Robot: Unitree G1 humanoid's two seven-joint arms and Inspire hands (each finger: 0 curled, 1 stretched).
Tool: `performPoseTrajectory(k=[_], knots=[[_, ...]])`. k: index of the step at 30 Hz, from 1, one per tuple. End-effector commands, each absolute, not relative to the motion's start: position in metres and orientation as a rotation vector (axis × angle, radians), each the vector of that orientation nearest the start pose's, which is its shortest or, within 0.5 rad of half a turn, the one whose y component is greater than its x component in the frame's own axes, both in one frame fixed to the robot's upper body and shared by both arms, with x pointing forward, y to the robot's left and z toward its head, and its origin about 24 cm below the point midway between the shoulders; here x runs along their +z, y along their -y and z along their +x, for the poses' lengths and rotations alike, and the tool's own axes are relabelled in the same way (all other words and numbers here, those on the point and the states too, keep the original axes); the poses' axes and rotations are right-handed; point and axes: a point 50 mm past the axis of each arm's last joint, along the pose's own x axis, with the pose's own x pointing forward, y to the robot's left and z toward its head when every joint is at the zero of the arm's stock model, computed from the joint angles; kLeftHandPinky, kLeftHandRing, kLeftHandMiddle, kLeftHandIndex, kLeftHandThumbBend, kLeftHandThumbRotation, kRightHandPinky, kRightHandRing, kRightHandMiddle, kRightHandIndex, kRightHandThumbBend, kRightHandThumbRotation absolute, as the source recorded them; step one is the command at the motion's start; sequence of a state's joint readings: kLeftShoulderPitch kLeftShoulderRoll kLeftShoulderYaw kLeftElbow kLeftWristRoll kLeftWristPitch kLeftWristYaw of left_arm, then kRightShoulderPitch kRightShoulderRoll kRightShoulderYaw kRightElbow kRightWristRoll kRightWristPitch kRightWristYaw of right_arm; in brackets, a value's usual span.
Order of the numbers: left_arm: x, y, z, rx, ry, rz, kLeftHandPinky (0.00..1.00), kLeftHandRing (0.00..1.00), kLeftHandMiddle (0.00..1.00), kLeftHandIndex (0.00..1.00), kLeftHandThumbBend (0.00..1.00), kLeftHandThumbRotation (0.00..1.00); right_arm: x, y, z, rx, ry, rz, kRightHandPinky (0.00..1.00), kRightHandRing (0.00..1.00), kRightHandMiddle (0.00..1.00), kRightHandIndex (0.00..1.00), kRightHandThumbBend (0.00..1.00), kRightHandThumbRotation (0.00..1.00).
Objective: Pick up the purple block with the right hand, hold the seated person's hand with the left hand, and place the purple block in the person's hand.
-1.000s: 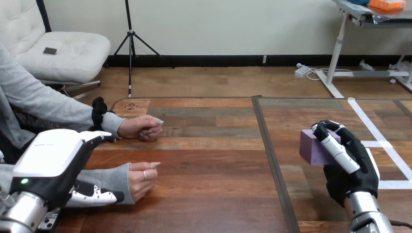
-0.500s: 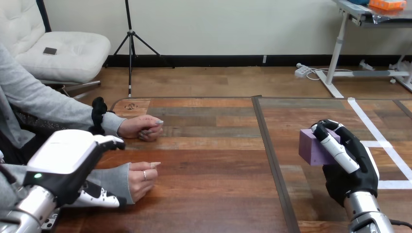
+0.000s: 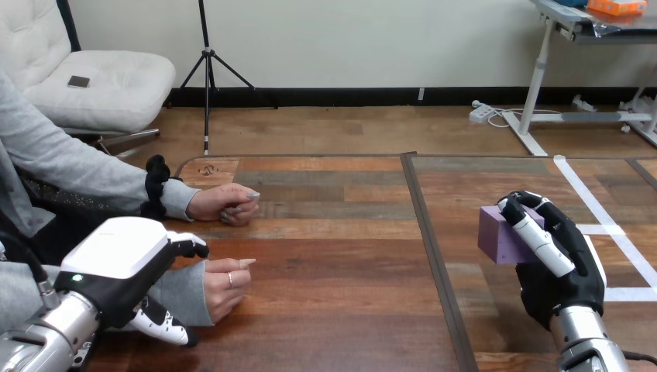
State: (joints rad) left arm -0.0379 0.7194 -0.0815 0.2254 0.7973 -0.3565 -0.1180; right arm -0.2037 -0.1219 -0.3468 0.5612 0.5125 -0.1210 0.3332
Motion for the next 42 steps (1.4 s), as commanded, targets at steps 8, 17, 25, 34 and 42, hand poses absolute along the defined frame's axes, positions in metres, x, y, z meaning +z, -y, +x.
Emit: performPoseTrajectory(k=[8, 17, 25, 34, 42], knots=[[0.06, -0.257, 0.273, -0.458, 0.003, 1.499, 0.74, 0.77, 0.77, 0.76, 1.0, 0.2, 0.018, 0.233, 0.287, -0.055, 0.04, 0.49, 0.32, 0.37, 0.42, 0.42, 0.85, 0.0], [0.055, -0.257, 0.278, -0.486, -0.035, 1.518, 0.75, 0.76, 0.77, 0.76, 1.0, 0.17, 0.019, 0.234, 0.287, -0.042, 0.046, 0.497, 0.32, 0.37, 0.42, 0.42, 0.84, 0.0], [0.051, -0.258, 0.283, -0.494, -0.042, 1.558, 0.73, 0.75, 0.76, 0.75, 1.0, 0.18, 0.021, 0.233, 0.287, -0.039, 0.053, 0.503, 0.3, 0.36, 0.41, 0.42, 0.85, 0.0], [0.045, -0.259, 0.288, -0.485, -0.055, 1.575, 0.72, 0.74, 0.74, 0.73, 1.0, 0.18, 0.02, 0.234, 0.287, -0.037, 0.056, 0.493, 0.3, 0.36, 0.41, 0.42, 0.85, 0.0], [0.042, -0.26, 0.292, -0.481, -0.079, 1.594, 0.72, 0.74, 0.74, 0.73, 1.0, 0.16, 0.021, 0.234, 0.287, -0.037, 0.051, 0.514, 0.3, 0.35, 0.4, 0.42, 0.86, 0.0]])
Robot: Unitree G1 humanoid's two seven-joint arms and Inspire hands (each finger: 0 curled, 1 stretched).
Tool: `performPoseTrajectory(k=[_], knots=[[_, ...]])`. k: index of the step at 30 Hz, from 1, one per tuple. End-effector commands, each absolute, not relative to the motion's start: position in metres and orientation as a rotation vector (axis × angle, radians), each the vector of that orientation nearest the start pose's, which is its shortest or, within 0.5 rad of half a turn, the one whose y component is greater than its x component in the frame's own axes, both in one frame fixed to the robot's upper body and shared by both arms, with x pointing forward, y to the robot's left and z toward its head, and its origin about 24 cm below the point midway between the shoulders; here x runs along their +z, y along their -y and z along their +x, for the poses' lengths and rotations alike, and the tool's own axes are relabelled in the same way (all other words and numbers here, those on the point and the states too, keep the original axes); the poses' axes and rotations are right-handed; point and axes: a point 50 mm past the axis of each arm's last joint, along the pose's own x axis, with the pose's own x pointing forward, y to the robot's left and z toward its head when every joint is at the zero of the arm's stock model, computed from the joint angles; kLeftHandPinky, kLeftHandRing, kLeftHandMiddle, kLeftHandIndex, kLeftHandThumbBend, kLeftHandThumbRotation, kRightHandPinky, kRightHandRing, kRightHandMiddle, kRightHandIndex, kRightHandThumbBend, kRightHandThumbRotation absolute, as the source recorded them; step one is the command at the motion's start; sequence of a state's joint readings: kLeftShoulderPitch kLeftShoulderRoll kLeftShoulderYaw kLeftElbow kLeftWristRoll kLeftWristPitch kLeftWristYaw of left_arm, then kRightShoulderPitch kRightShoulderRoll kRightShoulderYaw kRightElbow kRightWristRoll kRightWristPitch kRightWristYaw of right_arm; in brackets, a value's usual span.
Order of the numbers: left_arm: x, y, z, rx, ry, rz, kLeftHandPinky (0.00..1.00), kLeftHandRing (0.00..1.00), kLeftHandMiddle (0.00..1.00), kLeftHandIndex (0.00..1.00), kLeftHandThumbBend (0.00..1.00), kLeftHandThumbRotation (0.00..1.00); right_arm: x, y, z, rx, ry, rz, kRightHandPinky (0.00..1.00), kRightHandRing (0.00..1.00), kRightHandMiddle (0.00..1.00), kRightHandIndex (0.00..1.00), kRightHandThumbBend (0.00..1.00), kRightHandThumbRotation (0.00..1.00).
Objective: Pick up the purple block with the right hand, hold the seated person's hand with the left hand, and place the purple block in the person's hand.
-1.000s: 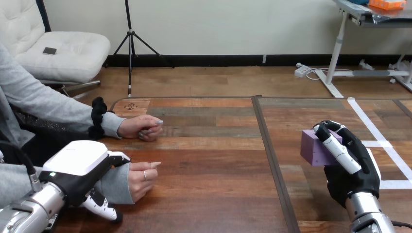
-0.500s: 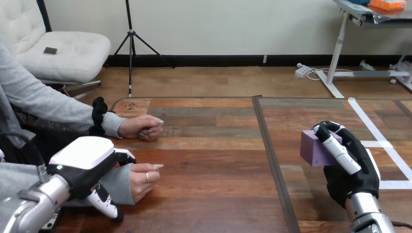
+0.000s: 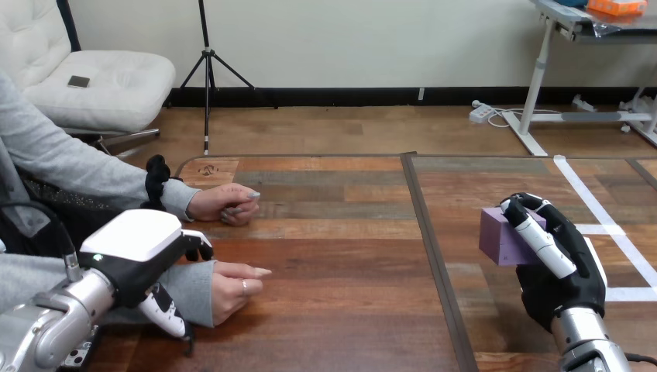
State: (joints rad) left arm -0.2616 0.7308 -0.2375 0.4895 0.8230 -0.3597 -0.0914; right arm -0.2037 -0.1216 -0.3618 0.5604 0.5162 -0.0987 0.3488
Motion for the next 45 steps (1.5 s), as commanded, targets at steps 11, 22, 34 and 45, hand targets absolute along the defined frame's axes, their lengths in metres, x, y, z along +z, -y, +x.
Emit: performPoseTrajectory(k=[11, 22, 34, 45], knots=[[0.0385, -0.2605, 0.2961, -0.459, -0.118, 1.597, 0.64, 0.68, 0.69, 0.69, 1.0, 0.08, 0.0211, 0.2339, 0.2857, -0.041, 0.049, 0.511, 0.3, 0.35, 0.4, 0.41, 0.86, 0.0], [0.0384, -0.2602, 0.2968, -0.457, -0.137, 1.587, 0.46, 0.54, 0.58, 0.6, 0.99, 0.01, 0.0215, 0.2338, 0.2847, -0.043, 0.054, 0.503, 0.3, 0.36, 0.4, 0.42, 0.85, 0.0], [0.0376, -0.2615, 0.2983, -0.476, -0.205, 1.578, 0.4, 0.48, 0.52, 0.56, 0.95, 0.0, 0.0219, 0.2346, 0.2844, -0.044, 0.051, 0.517, 0.3, 0.35, 0.41, 0.42, 0.84, 0.0], [0.0366, -0.2608, 0.3003, -0.524, -0.289, 1.581, 0.34, 0.41, 0.49, 0.52, 0.89, 0.0, 0.0215, 0.235, 0.2838, -0.048, 0.052, 0.502, 0.3, 0.36, 0.42, 0.42, 0.83, 0.0]])
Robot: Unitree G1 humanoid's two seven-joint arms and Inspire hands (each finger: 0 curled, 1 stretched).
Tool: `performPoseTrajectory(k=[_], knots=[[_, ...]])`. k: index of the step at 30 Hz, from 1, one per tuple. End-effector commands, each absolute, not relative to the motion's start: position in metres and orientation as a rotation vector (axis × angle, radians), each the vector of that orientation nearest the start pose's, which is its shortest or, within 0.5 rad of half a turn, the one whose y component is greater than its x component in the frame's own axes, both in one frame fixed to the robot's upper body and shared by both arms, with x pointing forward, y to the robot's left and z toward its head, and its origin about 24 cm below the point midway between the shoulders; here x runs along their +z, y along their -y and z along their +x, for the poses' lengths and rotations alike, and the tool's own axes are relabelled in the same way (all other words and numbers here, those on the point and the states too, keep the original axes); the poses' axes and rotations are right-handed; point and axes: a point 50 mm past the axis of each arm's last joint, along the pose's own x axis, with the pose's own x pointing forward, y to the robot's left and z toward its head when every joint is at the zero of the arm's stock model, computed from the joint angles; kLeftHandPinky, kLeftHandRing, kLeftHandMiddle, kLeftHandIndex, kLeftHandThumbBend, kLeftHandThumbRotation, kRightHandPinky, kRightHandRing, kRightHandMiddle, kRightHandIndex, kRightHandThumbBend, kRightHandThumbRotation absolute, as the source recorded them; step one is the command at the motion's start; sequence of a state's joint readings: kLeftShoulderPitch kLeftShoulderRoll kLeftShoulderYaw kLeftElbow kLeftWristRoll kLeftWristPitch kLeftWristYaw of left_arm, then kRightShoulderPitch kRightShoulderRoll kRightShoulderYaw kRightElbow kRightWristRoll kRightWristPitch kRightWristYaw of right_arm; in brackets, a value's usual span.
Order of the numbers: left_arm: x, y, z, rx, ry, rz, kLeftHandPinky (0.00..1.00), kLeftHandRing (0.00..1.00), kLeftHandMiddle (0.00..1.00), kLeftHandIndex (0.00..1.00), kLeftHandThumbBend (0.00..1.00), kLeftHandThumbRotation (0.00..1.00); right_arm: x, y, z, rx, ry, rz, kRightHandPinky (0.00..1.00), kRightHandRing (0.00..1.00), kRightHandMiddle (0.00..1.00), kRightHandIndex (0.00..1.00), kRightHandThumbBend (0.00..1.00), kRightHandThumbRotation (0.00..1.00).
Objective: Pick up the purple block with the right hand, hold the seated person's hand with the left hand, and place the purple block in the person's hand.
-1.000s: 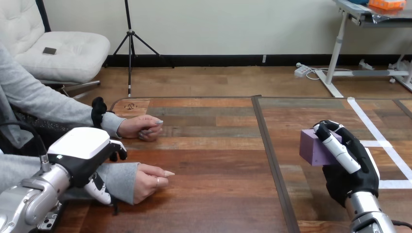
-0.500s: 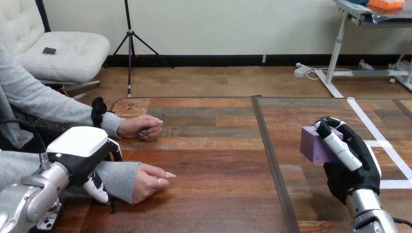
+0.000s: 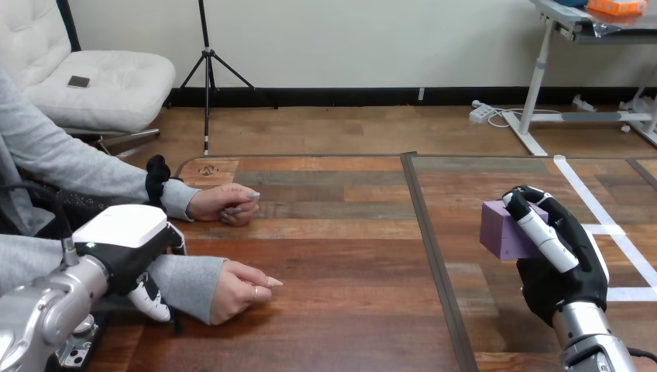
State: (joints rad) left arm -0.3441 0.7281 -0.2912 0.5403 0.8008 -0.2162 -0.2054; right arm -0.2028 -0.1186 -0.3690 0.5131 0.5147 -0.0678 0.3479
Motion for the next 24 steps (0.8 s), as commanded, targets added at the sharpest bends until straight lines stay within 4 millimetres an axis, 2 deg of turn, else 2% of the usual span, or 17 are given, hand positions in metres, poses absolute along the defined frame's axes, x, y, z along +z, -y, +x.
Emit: performPoseTrajectory(k=[1, 15, 24], knots=[[0.0366, -0.2607, 0.3004, -0.527, -0.293, 1.58, 0.33, 0.4, 0.48, 0.52, 0.88, 0.0, 0.0215, 0.235, 0.2838, -0.048, 0.051, 0.503, 0.3, 0.36, 0.42, 0.42, 0.83, 0.0], [0.0304, -0.2589, 0.2984, -0.533, -0.282, 1.544, 0.22, 0.29, 0.39, 0.43, 0.86, 0.0, 0.0204, 0.2346, 0.2846, -0.055, 0.042, 0.519, 0.31, 0.36, 0.42, 0.42, 0.83, 0.0], [0.0298, -0.2576, 0.2981, -0.535, -0.281, 1.51, 0.19, 0.26, 0.35, 0.39, 0.85, 0.0, 0.021, 0.2345, 0.2845, -0.05, 0.052, 0.512, 0.31, 0.36, 0.42, 0.42, 0.82, 0.0]])
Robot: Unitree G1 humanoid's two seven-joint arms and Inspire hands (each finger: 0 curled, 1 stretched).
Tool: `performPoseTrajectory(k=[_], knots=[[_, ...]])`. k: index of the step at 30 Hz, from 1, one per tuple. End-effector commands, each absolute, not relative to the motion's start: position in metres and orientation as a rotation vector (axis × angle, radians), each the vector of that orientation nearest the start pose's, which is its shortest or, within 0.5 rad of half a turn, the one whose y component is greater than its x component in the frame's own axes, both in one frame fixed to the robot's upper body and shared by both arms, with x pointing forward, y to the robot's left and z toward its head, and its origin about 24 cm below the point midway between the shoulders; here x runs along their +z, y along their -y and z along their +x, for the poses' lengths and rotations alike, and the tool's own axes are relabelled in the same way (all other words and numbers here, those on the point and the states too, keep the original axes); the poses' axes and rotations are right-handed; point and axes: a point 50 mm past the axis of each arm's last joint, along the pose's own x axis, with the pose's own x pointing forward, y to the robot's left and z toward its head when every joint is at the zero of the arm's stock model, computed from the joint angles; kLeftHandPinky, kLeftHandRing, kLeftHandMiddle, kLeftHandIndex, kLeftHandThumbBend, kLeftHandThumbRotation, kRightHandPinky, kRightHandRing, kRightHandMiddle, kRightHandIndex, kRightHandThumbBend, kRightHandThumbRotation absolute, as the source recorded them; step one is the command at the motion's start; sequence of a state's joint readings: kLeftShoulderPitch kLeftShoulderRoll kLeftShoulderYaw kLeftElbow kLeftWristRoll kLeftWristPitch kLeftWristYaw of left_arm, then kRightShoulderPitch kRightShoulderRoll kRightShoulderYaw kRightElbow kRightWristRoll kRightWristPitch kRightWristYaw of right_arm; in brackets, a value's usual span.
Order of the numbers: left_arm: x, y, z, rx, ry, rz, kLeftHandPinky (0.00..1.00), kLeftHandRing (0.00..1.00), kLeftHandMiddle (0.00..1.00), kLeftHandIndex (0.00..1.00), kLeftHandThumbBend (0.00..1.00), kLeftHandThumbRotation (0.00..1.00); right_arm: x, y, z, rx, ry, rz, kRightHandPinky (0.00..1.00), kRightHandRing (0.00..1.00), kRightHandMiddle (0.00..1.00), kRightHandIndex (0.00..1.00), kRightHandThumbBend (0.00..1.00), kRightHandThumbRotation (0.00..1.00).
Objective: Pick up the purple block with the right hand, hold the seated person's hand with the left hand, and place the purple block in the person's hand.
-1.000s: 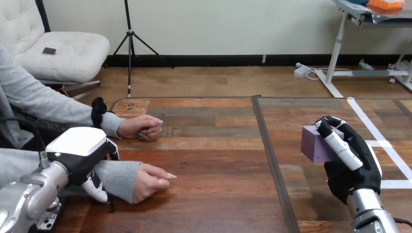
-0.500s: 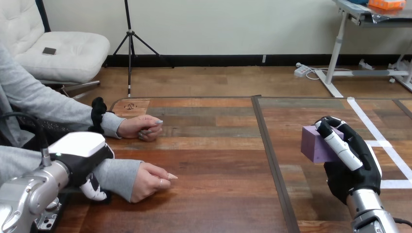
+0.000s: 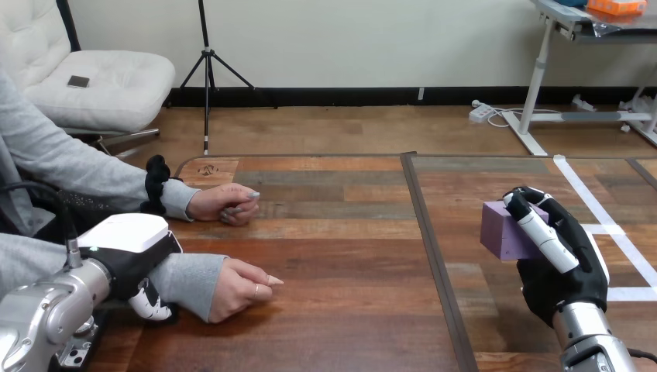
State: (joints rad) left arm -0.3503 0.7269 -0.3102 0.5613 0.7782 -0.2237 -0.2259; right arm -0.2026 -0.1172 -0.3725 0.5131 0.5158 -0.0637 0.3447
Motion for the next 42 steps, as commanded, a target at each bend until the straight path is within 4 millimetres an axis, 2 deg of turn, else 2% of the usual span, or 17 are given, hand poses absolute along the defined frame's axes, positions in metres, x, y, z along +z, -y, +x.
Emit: performPoseTrajectory(k=[1, 23, 42], knots=[[0.03, -0.257, 0.298, -0.535, -0.281, 1.506, 0.19, 0.26, 0.35, 0.39, 0.85, 0.0, 0.021, 0.235, 0.284, -0.05, 0.052, 0.508, 0.31, 0.36, 0.42, 0.42, 0.82, 0.0], [0.043, -0.252, 0.298, -0.505, -0.208, 1.45, 0.14, 0.21, 0.29, 0.31, 0.74, 0.0, 0.021, 0.232, 0.283, -0.073, 0.05, 0.516, 0.32, 0.37, 0.42, 0.42, 0.83, 0.0], [0.069, -0.247, 0.297, -0.419, -0.082, 1.431, 0.17, 0.24, 0.33, 0.36, 0.73, 0.0, 0.023, 0.224, 0.281, -0.08, 0.063, 0.514, 0.34, 0.38, 0.42, 0.42, 0.85, 0.0]])
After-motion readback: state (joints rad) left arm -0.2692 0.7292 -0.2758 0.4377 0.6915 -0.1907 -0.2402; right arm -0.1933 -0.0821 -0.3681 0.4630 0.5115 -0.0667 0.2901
